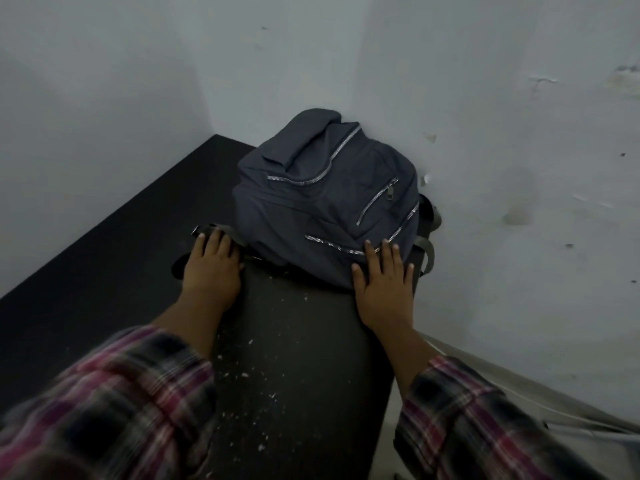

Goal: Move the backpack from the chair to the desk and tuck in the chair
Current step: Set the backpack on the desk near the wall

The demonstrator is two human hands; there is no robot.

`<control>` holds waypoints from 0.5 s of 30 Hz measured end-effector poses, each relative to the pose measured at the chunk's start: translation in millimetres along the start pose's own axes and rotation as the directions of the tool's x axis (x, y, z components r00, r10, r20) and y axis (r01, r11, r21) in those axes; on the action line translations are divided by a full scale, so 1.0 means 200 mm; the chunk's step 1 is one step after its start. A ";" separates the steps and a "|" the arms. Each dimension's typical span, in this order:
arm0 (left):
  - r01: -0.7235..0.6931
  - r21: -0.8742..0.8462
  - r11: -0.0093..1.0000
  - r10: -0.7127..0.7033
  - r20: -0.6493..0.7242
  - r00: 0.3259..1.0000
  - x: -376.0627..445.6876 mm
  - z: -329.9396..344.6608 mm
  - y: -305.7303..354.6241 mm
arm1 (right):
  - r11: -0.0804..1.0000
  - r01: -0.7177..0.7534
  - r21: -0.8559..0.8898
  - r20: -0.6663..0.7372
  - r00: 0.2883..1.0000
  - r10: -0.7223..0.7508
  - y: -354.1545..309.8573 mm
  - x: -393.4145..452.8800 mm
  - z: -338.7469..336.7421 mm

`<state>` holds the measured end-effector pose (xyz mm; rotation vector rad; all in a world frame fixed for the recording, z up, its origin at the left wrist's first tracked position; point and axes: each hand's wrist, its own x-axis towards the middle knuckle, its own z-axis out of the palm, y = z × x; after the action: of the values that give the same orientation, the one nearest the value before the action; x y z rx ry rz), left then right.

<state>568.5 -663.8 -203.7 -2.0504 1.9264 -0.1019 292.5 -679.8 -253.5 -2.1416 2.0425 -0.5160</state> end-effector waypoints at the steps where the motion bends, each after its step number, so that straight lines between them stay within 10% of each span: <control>1: 0.030 -0.017 0.999 -0.029 0.010 1.000 -0.01 -0.01 0.02 | 1.000 0.004 0.006 -0.003 1.000 -0.004 0.00 0.00 0.00; 9: 0.059 -0.139 0.988 -0.059 0.005 0.998 -0.21 0.00 0.08 | 0.996 0.045 0.077 -0.248 0.968 -0.025 -0.04 -0.07 -0.05; 15: -0.019 -0.124 0.992 0.022 0.022 1.000 -0.39 -0.05 0.14 | 1.000 0.020 -0.014 0.073 0.997 -0.019 0.03 -0.28 -0.14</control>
<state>532.5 -590.0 -189.9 -2.0993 1.9844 0.0481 276.3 -621.0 -238.1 -2.1577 1.9949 -0.4199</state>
